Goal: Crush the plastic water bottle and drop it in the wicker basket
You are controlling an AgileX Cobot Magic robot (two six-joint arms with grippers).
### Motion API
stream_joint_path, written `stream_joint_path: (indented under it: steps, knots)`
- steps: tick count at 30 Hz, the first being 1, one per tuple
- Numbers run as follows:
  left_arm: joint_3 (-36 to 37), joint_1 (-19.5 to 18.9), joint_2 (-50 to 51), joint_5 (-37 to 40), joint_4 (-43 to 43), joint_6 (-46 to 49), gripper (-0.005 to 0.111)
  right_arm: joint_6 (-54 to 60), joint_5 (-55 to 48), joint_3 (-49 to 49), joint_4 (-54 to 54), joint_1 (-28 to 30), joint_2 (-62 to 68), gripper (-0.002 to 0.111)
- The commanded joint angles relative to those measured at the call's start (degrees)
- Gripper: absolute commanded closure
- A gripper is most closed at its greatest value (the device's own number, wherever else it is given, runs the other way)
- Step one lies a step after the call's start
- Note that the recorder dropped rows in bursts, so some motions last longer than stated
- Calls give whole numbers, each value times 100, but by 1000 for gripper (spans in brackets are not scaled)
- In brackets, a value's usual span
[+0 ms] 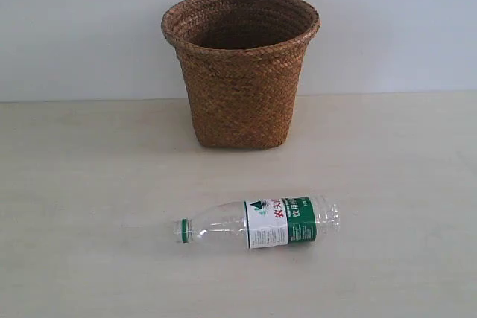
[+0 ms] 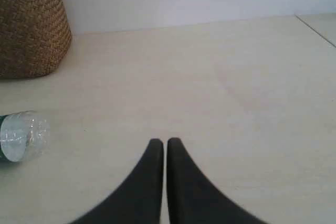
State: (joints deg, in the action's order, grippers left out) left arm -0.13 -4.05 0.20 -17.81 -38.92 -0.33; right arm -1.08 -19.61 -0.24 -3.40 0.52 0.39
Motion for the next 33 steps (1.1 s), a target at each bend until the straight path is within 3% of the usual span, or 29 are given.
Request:
stream_joint_path:
  steps: [1, 5, 12, 15, 19, 22, 27, 33]
  knots:
    - [13, -31, -20, -847, -91, -187, 103, -4, 51, 24, 25, 12, -39, 108]
    - [-141, -31, -20, -811, 6, -310, 103, -4, 51, 24, 25, 12, -39, 108]
    - [-1480, -31, 567, -550, 1965, -488, 103, -4, 51, 24, 25, 12, -39, 108]
    - [-2271, -31, 1264, 167, 2770, -477, 103, -4, 51, 24, 25, 12, -39, 108]
    - [-3374, -31, 2436, 1781, 3588, -477, 103, -4, 51, 24, 25, 12, -39, 108]
    - [-4036, -31, 3257, 2718, 3723, -341, 103, -4, 51, 24, 25, 12, -39, 108]
    - [-4850, 204, 4408, 4030, 3505, 937, 103, -4, 51, 24, 25, 12, -39, 108]
    - [-5472, 501, 5685, 5878, 1600, 3561, 103, -4, 51, 24, 25, 12, -39, 108]
